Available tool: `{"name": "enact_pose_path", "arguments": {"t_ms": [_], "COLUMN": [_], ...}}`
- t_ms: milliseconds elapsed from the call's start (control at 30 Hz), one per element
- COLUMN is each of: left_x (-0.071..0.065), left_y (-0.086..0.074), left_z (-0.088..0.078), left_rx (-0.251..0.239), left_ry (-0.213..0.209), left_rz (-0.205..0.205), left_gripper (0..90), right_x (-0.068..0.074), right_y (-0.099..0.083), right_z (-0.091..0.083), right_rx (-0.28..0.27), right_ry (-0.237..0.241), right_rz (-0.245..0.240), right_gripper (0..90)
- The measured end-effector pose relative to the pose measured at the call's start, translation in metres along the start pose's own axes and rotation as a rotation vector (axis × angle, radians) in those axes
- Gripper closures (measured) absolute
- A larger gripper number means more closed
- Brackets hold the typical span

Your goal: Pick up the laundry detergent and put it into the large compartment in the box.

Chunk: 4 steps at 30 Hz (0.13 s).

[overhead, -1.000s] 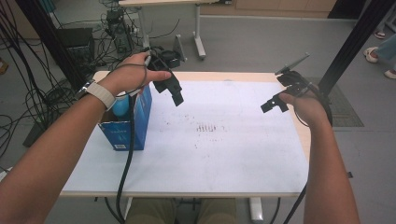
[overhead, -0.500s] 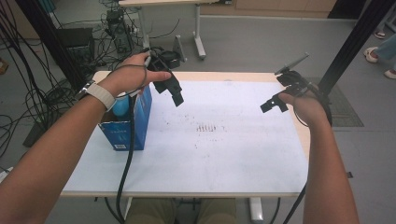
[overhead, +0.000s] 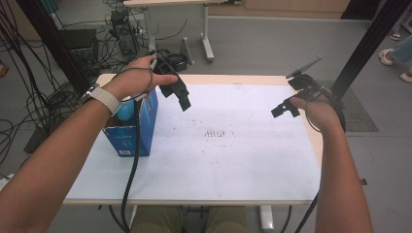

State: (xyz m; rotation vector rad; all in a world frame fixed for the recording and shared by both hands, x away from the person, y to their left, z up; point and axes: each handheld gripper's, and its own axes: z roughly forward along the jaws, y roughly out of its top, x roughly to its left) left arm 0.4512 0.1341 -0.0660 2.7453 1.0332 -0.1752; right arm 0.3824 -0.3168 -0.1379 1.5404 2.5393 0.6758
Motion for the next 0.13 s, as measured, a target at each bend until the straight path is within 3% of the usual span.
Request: {"name": "enact_pose_path", "arguments": {"t_ms": [133], "left_x": [0.0005], "left_y": [-0.0003], "left_z": [0.0], "left_rx": [-0.002], "left_ry": [0.0], "left_rz": [-0.002], "left_gripper": [6.6], "right_x": [-0.0005], "right_y": [-0.0002], "right_z": [-0.0001], "right_rx": [0.0], "right_ry": [0.0], "right_rz": [0.001], "right_gripper": [8.8]}}
